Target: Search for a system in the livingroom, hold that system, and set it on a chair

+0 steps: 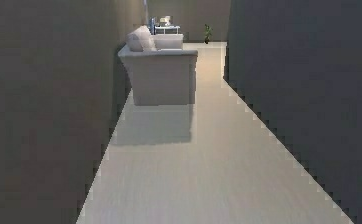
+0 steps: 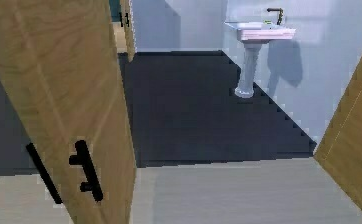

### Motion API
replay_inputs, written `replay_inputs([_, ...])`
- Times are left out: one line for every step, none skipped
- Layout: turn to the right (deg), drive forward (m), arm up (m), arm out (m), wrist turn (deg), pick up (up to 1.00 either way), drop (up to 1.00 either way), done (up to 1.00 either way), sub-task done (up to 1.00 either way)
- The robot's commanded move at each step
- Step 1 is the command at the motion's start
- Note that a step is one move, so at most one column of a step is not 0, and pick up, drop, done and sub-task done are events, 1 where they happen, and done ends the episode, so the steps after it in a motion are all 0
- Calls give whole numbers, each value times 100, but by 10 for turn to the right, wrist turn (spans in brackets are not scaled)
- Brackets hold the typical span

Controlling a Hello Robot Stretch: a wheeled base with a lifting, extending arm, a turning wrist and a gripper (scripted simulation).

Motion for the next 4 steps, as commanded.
replay_inputs([0,45,0,0,0,0,0,0,0])
replay_inputs([180,0,0,0,0,0,0,0,0])
replay_inputs([0,100,0,0,0,0,0,0,0])
replay_inputs([0,100,0,0,0,0,0,0,0])
